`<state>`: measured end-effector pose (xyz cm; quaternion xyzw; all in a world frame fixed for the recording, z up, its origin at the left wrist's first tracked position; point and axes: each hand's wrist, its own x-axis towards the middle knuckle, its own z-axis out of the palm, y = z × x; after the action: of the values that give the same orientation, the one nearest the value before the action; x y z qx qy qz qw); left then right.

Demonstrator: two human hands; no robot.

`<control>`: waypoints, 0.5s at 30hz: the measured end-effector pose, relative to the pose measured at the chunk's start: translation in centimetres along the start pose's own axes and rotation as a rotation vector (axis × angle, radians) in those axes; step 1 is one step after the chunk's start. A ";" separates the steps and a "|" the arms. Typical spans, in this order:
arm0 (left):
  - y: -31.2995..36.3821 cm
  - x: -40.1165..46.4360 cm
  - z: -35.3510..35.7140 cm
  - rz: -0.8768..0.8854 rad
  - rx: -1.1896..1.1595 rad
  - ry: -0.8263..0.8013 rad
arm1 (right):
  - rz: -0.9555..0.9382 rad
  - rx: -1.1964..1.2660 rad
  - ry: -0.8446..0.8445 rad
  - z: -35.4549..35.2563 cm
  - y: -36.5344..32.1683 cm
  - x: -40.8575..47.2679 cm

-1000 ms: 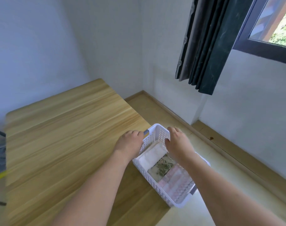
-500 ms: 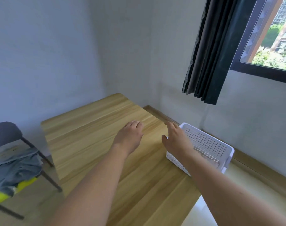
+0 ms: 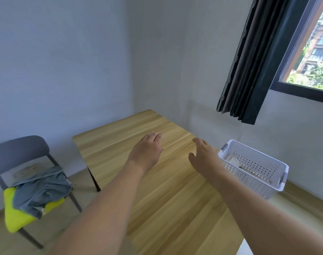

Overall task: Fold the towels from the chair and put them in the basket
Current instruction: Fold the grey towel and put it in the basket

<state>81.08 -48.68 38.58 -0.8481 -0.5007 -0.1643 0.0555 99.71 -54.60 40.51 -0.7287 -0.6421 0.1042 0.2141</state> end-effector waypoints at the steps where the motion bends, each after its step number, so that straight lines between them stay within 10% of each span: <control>1: -2.4 -1.2 -0.7 0.009 -0.008 -0.012 | 0.007 0.007 0.003 1.2 -2.5 -0.6; 15: -20.1 -10.5 -5.6 -0.015 -0.091 -0.044 | 0.029 0.040 -0.056 9.9 -20.9 -3.1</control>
<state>57.75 -48.99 38.90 -0.8493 -0.5002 -0.1684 0.0046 76.42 -54.11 40.62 -0.7303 -0.6350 0.1405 0.2091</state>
